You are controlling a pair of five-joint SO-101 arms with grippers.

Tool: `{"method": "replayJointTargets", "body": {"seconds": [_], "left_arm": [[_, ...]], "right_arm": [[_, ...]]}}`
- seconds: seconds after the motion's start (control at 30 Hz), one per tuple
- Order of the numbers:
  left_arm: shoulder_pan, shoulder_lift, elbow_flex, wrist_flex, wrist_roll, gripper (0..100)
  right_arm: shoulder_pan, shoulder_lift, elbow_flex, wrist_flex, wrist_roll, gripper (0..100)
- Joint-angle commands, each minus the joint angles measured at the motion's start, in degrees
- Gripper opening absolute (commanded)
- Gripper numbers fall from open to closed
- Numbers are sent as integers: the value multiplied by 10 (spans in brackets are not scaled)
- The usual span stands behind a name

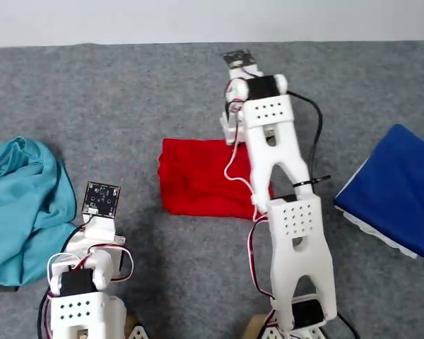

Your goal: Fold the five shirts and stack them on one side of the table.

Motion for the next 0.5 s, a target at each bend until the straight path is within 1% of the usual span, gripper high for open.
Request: {"method": "replayJointTargets", "body": {"seconds": [0.0, 0.1, 0.33, 0.4, 0.47], "left_arm": [[4, -4, -2, -10, 4, 7], [4, -4, -2, -10, 4, 7], [4, -4, -2, -10, 4, 7], [4, -4, -2, -10, 4, 7], [4, -4, -2, -10, 4, 7]], "right_arm": [[-29, -34, -1, 25, -2, 226], [-48, -33, 27, 24, -3, 226], [-61, 17, 42, 18, -4, 223], [-61, 29, 42, 18, -1, 180], [-62, 34, 41, 19, 0, 96]]}}
